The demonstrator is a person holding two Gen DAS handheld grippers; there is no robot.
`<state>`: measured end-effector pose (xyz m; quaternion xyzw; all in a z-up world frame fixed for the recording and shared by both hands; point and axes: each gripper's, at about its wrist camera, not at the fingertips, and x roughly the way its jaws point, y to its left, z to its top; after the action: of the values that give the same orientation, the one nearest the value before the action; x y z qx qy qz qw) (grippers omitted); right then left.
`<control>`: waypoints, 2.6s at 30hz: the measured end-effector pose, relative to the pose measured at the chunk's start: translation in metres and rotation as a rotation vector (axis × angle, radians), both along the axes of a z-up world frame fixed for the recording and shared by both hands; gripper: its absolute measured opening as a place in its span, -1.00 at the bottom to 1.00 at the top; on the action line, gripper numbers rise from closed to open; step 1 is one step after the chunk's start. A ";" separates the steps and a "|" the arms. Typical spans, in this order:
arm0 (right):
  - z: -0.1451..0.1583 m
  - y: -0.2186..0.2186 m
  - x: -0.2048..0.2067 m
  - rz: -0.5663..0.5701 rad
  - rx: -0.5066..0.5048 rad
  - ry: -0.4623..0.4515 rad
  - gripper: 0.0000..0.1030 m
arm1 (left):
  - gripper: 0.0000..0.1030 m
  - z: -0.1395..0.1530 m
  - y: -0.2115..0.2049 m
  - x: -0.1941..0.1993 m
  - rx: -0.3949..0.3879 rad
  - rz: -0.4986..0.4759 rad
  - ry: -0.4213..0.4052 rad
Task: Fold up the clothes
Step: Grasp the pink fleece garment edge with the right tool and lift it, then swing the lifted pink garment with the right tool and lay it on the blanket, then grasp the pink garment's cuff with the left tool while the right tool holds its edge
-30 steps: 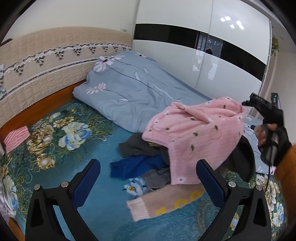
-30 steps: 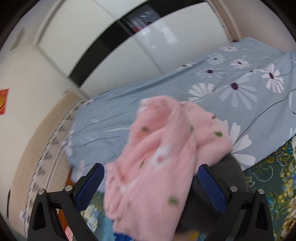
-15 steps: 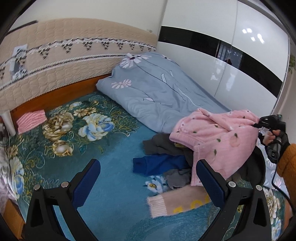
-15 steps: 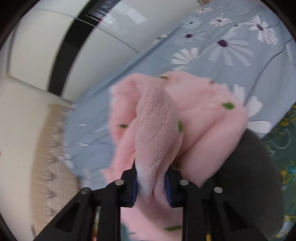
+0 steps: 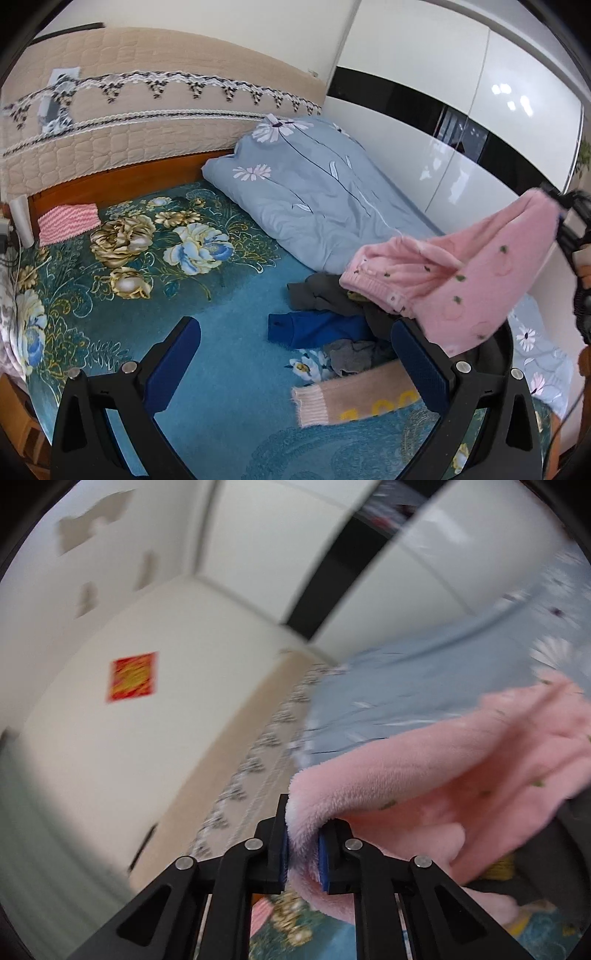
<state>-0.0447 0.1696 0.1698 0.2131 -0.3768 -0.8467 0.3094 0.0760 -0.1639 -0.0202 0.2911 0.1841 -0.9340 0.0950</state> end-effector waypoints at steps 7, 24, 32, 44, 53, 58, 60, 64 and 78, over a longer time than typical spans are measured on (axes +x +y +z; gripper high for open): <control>0.060 -0.085 0.056 0.224 0.014 0.157 -0.75 | 1.00 0.006 -0.019 0.031 0.038 0.039 0.043; -0.007 -0.099 0.137 0.317 0.083 0.040 -0.75 | 1.00 -0.001 -0.056 0.079 0.107 0.087 0.067; -0.123 0.013 0.161 -0.001 0.220 -0.330 -0.75 | 1.00 -0.019 -0.020 0.057 0.122 -0.033 -0.001; -0.286 0.203 0.225 -0.480 0.461 -0.919 -0.79 | 1.00 -0.058 0.026 0.024 0.091 -0.147 -0.164; -0.322 0.272 0.253 -0.691 0.560 -1.149 -0.80 | 1.00 -0.093 0.065 -0.011 0.056 -0.272 -0.278; -0.340 0.286 0.259 -0.702 0.579 -1.228 -0.80 | 0.99 -0.134 0.081 -0.041 0.115 -0.315 -0.384; -0.345 0.286 0.257 -0.682 0.587 -1.239 -0.80 | 0.99 -0.155 0.084 -0.054 0.168 -0.313 -0.429; -0.347 0.282 0.254 -0.639 0.614 -1.242 -0.79 | 0.98 -0.197 0.088 -0.079 0.299 -0.285 -0.520; -0.343 0.275 0.254 -0.592 0.615 -1.241 -0.78 | 0.50 -0.266 0.113 -0.131 0.595 -0.219 -0.665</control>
<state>0.2090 0.4442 -0.1732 0.6178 -0.2700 -0.6859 -0.2739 -0.0546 -0.0507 -0.2857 0.6073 0.3719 -0.7010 -0.0380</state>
